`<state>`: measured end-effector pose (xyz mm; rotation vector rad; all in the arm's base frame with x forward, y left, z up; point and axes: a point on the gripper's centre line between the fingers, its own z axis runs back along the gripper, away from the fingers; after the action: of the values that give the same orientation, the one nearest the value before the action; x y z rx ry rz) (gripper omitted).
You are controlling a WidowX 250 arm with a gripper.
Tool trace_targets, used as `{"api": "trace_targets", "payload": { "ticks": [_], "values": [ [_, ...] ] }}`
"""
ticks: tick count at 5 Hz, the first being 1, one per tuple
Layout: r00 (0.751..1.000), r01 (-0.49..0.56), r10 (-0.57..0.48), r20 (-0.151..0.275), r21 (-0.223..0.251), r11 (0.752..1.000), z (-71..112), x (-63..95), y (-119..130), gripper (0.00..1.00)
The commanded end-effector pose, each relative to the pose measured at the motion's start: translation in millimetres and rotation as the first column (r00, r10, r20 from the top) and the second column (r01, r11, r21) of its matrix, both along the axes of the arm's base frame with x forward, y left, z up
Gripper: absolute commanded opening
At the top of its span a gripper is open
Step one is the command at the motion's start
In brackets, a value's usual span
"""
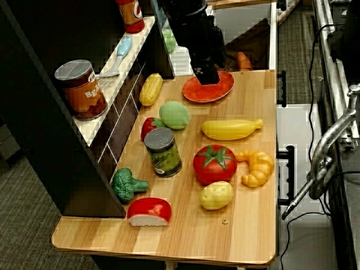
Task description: Put banana on plate
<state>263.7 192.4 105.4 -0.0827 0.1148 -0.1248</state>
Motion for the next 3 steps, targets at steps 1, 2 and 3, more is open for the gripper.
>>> {"api": "trace_targets", "payload": {
  "ticks": [1, 2, 3],
  "values": [
    [1.000, 0.000, 0.000, 0.000, 0.000, 1.000, 0.0, 0.0, 0, 1.00],
    [0.999, 0.009, -0.010, -0.037, -0.008, 1.000, -8.6, -1.9, 16, 1.00],
    [0.999, 0.034, -0.034, -0.034, 0.005, 0.999, -9.5, -7.8, 24, 1.00]
  ]
}}
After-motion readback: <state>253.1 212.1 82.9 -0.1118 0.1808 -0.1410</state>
